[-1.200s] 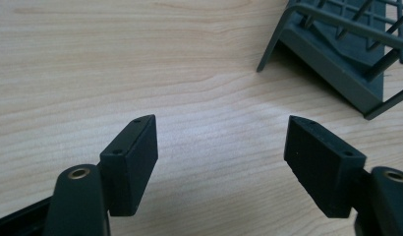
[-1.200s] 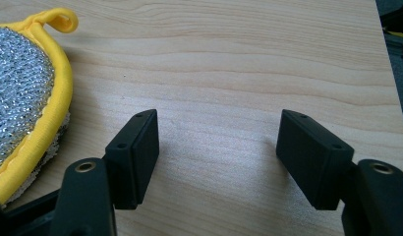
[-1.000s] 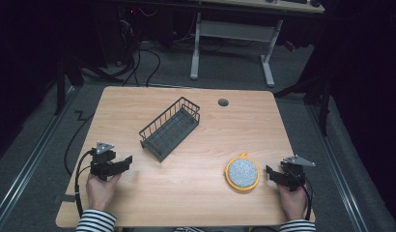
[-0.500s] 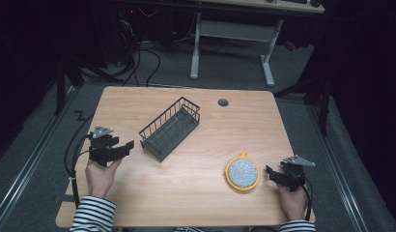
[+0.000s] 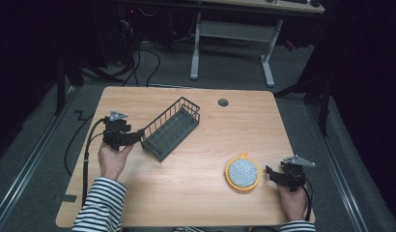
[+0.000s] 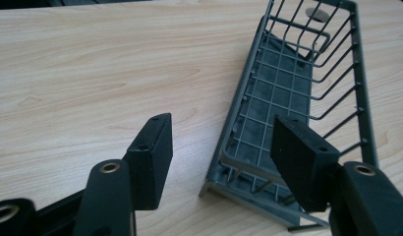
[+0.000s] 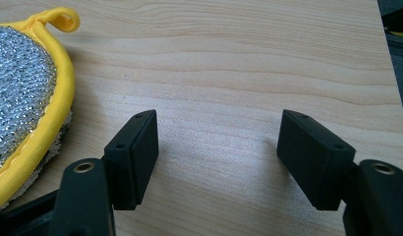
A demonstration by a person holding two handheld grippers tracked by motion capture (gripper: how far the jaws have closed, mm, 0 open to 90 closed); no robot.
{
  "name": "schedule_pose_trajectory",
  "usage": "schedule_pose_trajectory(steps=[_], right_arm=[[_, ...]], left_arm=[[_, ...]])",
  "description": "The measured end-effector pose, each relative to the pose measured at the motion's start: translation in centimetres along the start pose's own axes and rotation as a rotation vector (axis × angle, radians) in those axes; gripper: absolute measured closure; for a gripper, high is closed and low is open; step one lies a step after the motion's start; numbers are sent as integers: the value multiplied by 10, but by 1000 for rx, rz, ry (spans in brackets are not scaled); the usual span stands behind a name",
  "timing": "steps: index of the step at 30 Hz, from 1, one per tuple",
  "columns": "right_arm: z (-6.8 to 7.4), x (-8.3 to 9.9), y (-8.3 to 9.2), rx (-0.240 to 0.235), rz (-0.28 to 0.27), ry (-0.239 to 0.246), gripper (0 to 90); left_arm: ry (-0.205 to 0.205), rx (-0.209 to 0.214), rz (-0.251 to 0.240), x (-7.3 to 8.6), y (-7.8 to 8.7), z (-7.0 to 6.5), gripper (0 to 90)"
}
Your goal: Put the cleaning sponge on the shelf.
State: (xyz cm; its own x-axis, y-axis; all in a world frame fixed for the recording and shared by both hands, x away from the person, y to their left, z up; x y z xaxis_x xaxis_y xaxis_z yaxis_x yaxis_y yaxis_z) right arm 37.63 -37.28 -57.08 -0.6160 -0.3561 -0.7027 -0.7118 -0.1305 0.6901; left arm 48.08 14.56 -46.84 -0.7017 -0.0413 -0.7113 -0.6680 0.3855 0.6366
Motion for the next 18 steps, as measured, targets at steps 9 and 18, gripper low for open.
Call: schedule_pose_trajectory(steps=[9,18], right_arm=[[0,0,0,-1,-1,0,322],[0,0,0,-3,-2,-2,321]], left_arm=[[-22,-16,48,-6,-24,-6,497],[-46,-15,77,-6,-41,-8,609]])
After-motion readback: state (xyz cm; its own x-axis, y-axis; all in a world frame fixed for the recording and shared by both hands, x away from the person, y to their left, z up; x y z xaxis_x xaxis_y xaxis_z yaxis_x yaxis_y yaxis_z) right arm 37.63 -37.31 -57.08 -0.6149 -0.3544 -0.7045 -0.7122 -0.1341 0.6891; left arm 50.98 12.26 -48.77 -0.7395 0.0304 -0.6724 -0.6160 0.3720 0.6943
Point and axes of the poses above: each handheld gripper's, and its own axes: y roughly backward along the jaws, x roughly out of its underside, z roughly to its left, the point moved 6 cm from there along -y, roughly forward along the jaws, and after that the axes turned 13 degrees about y, right-handed, at the moved point
